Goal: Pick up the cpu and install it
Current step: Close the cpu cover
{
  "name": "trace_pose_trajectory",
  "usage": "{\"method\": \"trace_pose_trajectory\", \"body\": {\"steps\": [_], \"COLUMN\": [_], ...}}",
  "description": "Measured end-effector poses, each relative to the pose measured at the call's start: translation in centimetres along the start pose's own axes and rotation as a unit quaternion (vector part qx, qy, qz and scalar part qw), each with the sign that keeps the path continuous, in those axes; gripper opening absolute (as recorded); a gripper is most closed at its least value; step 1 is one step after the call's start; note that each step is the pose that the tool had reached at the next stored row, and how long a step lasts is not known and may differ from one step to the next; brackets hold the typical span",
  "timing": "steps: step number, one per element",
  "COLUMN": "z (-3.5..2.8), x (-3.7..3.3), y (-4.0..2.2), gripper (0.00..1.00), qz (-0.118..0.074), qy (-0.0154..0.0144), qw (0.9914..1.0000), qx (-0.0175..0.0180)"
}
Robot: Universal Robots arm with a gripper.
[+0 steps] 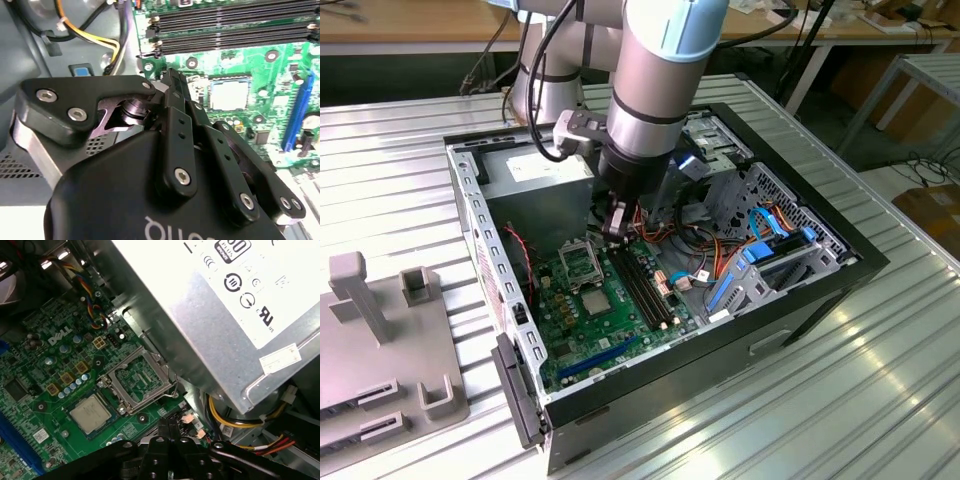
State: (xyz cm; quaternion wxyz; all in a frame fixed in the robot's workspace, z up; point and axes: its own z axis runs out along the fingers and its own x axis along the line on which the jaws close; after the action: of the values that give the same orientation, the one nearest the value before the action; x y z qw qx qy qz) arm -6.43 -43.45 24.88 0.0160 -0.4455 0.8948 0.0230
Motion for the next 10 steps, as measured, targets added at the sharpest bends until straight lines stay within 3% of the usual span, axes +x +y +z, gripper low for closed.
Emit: {"method": "trace_pose_trajectory", "body": {"steps": [3,5,8,10], "z": [0.17,0.45,0.86,1.08], "x": [0.03,0.13,0.22,0.23], "y": [-0.02,-0.1,-0.15,-0.17], "gripper": [0.11,0.11,0.11,0.11], "qz": [0.002,0.004,0.006,0.008], "qy": [-0.0112,-0.0148,-0.0172,-0.0212], "qw": [0.9999,0.99982,0.99976,0.99963], "qx": [-0.0084,-0.0109,-0.0126,-0.0155]}}
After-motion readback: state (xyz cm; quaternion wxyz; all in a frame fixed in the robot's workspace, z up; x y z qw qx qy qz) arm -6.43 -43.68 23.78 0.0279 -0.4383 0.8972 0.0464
